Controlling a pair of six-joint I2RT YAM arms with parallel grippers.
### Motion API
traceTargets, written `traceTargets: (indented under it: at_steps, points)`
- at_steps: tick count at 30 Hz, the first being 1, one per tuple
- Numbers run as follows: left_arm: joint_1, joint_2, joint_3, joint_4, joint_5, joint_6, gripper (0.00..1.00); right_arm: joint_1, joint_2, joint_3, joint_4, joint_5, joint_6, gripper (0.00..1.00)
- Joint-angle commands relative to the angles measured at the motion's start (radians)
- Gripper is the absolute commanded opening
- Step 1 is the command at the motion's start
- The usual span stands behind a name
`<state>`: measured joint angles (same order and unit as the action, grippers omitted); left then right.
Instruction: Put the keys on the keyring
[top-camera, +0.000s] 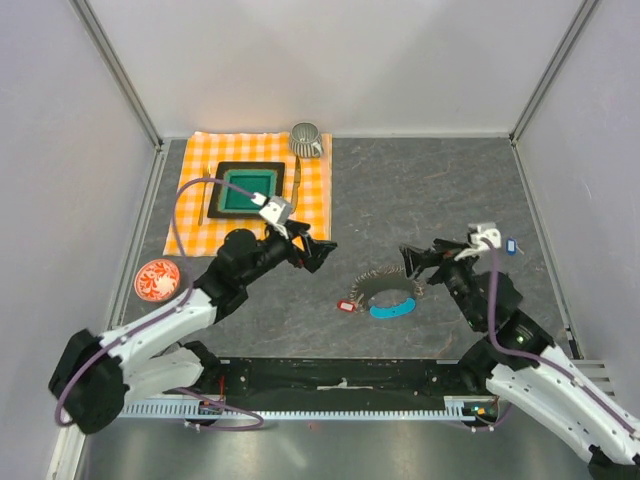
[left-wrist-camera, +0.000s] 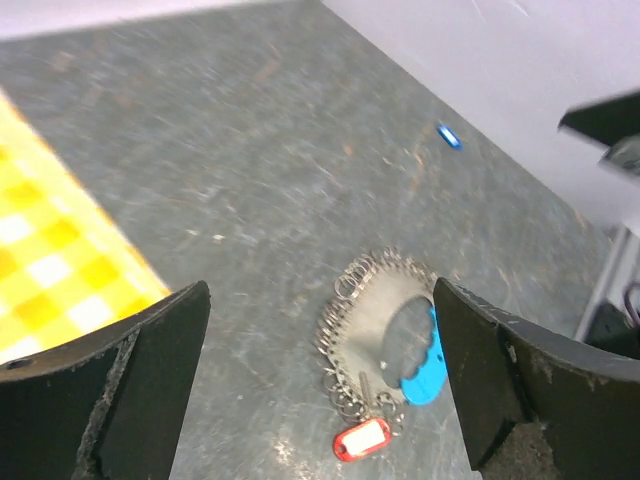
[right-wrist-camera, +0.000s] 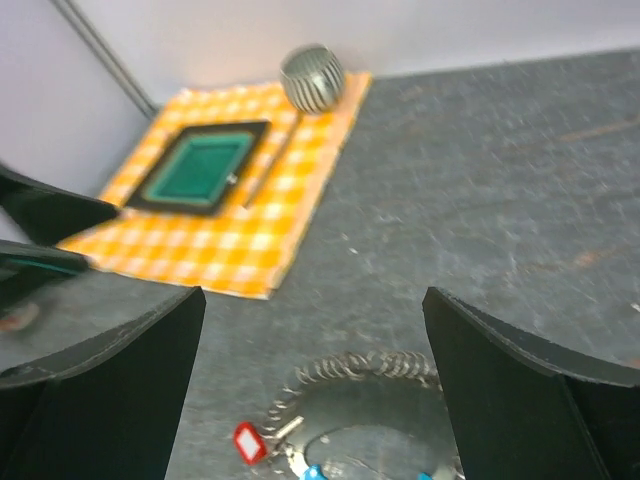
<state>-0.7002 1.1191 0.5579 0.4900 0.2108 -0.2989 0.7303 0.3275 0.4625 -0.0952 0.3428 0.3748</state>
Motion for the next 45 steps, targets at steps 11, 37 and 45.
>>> traceTargets:
  at_steps: [11, 37, 45]
  points:
    - [0.108, -0.309, 0.051, -0.484, -0.436, -0.166, 1.0, -0.072, 0.554, 0.304, -0.121, 0.174, 0.021, 0.98]
    - [0.108, -0.338, -0.042, -0.51, -0.52, -0.217, 0.97, -0.443, 0.289, 0.36, -0.54, 0.349, 0.098, 0.98]
    - [0.094, -0.637, -0.159, -0.458, -0.668, -0.221, 0.97, -0.442, 0.079, 0.395, -0.541, 0.481, -0.086, 0.98]
